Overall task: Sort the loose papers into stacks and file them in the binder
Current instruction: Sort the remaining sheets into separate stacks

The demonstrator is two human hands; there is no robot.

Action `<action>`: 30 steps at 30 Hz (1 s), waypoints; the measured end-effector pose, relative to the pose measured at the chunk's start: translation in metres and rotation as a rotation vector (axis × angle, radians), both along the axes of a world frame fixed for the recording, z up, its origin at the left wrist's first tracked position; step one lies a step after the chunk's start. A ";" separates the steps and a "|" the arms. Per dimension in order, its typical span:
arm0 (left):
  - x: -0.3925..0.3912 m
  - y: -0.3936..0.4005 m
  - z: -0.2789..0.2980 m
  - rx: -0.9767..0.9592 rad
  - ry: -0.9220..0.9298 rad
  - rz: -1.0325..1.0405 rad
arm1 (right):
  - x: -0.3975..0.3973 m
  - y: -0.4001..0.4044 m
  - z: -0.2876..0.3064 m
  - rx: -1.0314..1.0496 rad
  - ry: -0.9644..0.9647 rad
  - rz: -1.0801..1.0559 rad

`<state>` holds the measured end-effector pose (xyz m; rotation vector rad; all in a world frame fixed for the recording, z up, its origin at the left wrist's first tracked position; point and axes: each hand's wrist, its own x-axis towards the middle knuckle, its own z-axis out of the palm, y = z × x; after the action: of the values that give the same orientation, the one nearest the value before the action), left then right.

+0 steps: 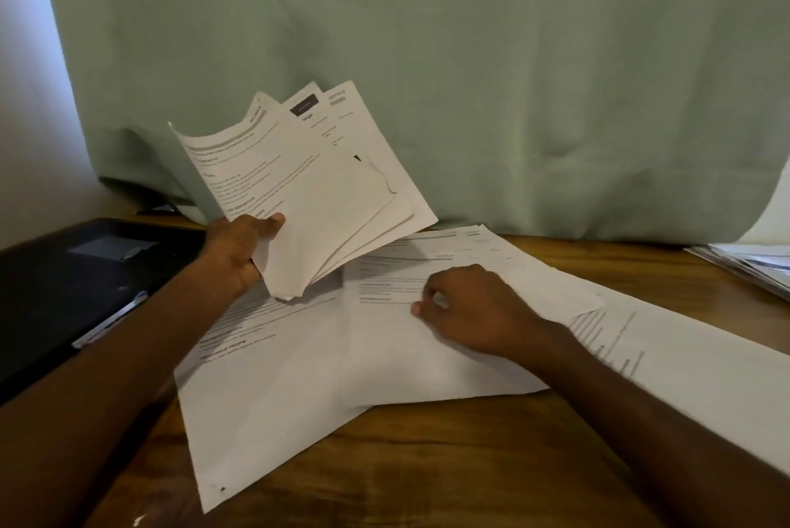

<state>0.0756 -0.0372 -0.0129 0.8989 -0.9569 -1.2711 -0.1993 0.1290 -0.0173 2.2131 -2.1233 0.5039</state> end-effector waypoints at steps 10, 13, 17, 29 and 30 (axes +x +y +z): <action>-0.031 0.019 0.015 0.086 0.095 -0.144 | -0.079 -0.017 0.006 -0.230 -0.154 -0.326; -0.043 0.014 0.026 0.212 0.081 -0.183 | -0.117 -0.018 0.005 -0.158 -0.139 -0.437; -0.065 0.000 0.024 0.264 0.071 -0.128 | -0.116 -0.024 -0.004 -0.072 -0.147 -0.421; -0.063 -0.014 0.003 -0.006 0.075 -0.049 | -0.122 -0.030 -0.002 -0.340 -0.665 -0.420; -0.061 -0.014 0.003 -0.028 0.092 -0.051 | -0.123 -0.030 0.002 -0.415 -0.767 -0.404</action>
<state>0.0146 -0.0513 -0.0102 0.7920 -0.9278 -1.3278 -0.3226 0.0994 -0.0156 1.4270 -2.3515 1.7664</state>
